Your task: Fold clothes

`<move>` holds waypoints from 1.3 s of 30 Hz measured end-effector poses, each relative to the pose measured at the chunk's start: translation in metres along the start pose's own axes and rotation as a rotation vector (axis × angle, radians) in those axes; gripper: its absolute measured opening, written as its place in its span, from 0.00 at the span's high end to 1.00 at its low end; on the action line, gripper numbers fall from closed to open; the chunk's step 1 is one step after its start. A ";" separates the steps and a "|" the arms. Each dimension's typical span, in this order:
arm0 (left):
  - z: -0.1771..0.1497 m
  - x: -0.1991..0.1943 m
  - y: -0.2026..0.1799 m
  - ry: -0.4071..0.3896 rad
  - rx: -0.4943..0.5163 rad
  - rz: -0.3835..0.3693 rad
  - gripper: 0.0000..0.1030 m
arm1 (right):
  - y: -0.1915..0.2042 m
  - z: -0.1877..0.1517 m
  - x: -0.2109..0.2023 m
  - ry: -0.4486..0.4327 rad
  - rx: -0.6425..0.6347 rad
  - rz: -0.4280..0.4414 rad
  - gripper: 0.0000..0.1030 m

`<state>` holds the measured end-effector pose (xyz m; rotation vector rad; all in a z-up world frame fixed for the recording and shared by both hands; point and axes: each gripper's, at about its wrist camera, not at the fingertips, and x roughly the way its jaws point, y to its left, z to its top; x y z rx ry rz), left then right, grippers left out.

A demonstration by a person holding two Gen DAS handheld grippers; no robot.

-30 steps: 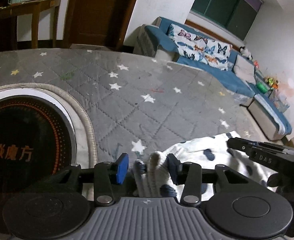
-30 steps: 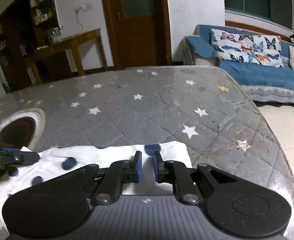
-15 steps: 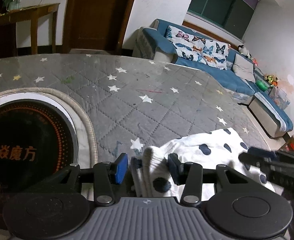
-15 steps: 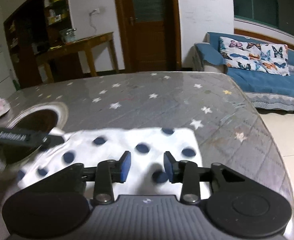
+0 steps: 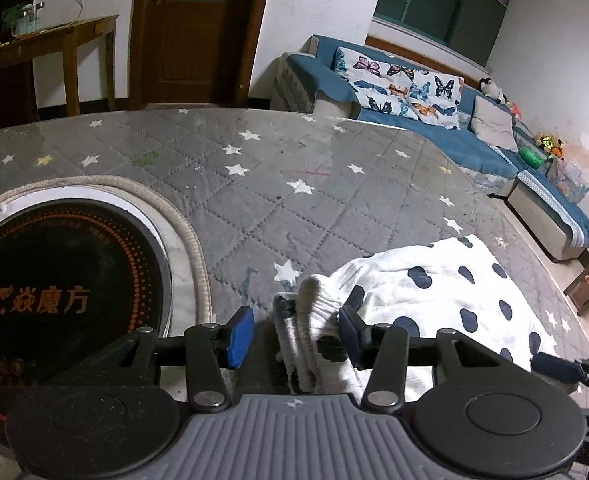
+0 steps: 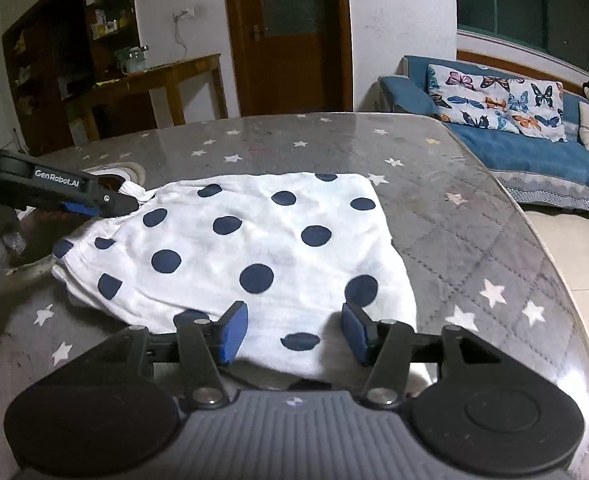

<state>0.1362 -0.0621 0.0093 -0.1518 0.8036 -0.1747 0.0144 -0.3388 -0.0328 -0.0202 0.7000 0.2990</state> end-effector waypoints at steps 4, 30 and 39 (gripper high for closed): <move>-0.003 -0.008 -0.002 -0.012 0.011 -0.001 0.51 | 0.001 -0.003 -0.007 -0.027 0.001 -0.008 0.39; -0.053 -0.057 -0.008 -0.045 0.096 -0.024 0.15 | 0.020 -0.018 -0.019 -0.084 -0.002 -0.057 0.00; -0.067 -0.078 -0.014 -0.086 0.124 -0.042 0.02 | 0.028 -0.026 -0.028 -0.091 0.027 -0.096 0.00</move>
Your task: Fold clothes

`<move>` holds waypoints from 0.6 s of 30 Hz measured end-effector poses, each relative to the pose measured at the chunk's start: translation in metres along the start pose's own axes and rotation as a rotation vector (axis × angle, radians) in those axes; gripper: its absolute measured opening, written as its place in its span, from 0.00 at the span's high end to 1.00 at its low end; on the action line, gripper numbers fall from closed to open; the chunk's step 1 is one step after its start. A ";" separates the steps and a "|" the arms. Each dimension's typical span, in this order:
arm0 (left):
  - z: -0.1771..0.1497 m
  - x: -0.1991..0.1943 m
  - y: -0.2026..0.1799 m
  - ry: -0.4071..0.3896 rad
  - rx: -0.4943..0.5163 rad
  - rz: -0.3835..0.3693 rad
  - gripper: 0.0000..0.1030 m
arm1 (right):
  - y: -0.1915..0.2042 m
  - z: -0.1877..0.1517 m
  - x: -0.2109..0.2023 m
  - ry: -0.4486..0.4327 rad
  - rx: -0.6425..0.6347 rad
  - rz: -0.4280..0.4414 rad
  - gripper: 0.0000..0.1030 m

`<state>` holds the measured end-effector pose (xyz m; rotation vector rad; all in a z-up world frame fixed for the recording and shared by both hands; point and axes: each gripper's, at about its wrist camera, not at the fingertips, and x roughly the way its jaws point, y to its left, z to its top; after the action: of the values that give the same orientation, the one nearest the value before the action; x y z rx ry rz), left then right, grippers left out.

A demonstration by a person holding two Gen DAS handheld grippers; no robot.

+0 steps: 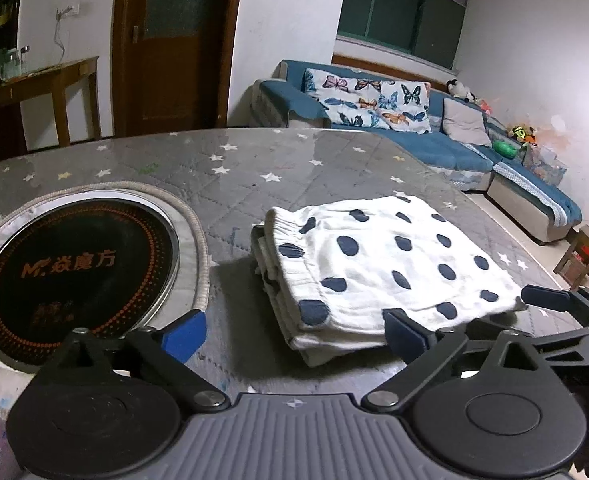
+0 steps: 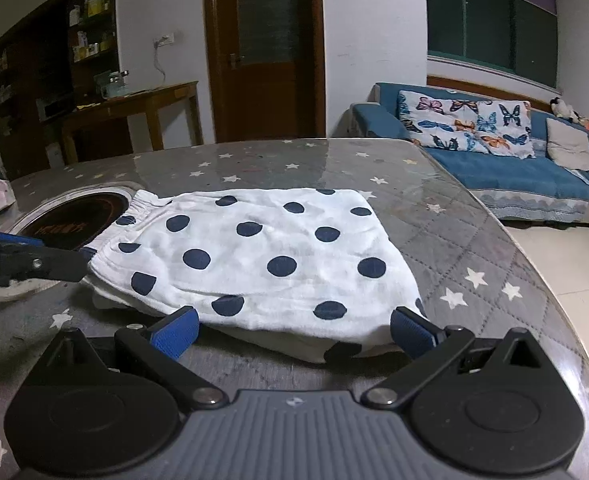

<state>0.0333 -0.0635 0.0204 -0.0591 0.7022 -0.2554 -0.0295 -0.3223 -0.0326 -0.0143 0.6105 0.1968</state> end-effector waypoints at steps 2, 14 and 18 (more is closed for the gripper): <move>-0.003 -0.004 -0.002 -0.006 0.004 -0.005 0.01 | 0.002 -0.001 -0.002 -0.003 -0.001 -0.010 0.00; -0.020 -0.022 -0.009 -0.027 -0.006 -0.019 0.00 | 0.012 -0.010 -0.016 -0.036 0.011 -0.037 0.00; -0.024 -0.028 -0.009 -0.029 -0.015 -0.018 0.00 | 0.015 -0.012 -0.021 -0.043 0.011 -0.040 0.00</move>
<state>-0.0049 -0.0647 0.0210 -0.0831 0.6746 -0.2659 -0.0554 -0.3122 -0.0296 -0.0114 0.5676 0.1540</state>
